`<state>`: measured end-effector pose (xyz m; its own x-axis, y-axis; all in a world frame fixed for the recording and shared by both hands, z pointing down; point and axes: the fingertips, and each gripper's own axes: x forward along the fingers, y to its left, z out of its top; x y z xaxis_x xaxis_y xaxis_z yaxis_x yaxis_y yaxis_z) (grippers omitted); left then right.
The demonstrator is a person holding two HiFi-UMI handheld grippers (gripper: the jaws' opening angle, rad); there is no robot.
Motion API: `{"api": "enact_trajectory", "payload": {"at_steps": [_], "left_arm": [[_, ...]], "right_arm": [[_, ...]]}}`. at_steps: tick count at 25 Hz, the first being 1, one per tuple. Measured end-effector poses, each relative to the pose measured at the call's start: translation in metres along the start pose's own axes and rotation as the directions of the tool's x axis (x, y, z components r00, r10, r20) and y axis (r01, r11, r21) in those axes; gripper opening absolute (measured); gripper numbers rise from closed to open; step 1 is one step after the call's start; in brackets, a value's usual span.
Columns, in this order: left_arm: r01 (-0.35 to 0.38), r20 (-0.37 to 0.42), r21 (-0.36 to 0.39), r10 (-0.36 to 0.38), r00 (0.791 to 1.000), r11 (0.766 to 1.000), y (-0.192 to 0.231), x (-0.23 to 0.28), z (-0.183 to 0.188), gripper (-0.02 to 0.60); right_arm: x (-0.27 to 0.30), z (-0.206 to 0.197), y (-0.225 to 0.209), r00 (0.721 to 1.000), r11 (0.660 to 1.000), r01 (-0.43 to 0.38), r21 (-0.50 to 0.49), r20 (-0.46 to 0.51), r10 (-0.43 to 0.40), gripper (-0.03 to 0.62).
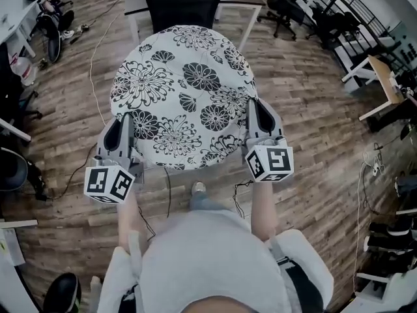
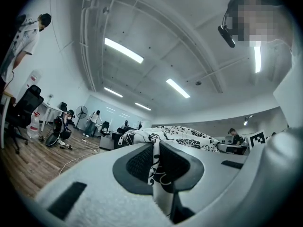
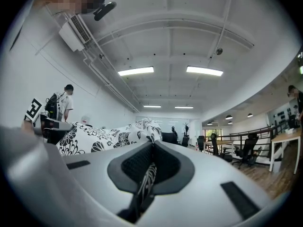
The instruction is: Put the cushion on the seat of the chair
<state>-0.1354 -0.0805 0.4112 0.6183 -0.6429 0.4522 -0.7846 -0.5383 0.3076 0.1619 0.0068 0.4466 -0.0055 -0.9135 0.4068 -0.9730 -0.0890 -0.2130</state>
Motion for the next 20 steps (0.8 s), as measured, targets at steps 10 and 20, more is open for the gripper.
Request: {"api": "enact_trajectory", "payload": {"at_steps": [10, 20], "left_arm": [[-0.028, 0.027, 0.02, 0.027, 0.999, 0.999, -0.001, -0.002, 0.001, 0.034], [-0.034, 0.019, 0.059, 0.033, 0.999, 0.998, -0.006, -0.001, 0.003, 0.034]], "right_arm": [[0.001, 0.0, 0.0, 1.0, 1.0, -0.027, -0.007, 0.015, 0.027, 0.015], [0.005, -0.009, -0.007, 0.999, 0.998, -0.031, 0.047, 0.021, 0.03, 0.015]]}}
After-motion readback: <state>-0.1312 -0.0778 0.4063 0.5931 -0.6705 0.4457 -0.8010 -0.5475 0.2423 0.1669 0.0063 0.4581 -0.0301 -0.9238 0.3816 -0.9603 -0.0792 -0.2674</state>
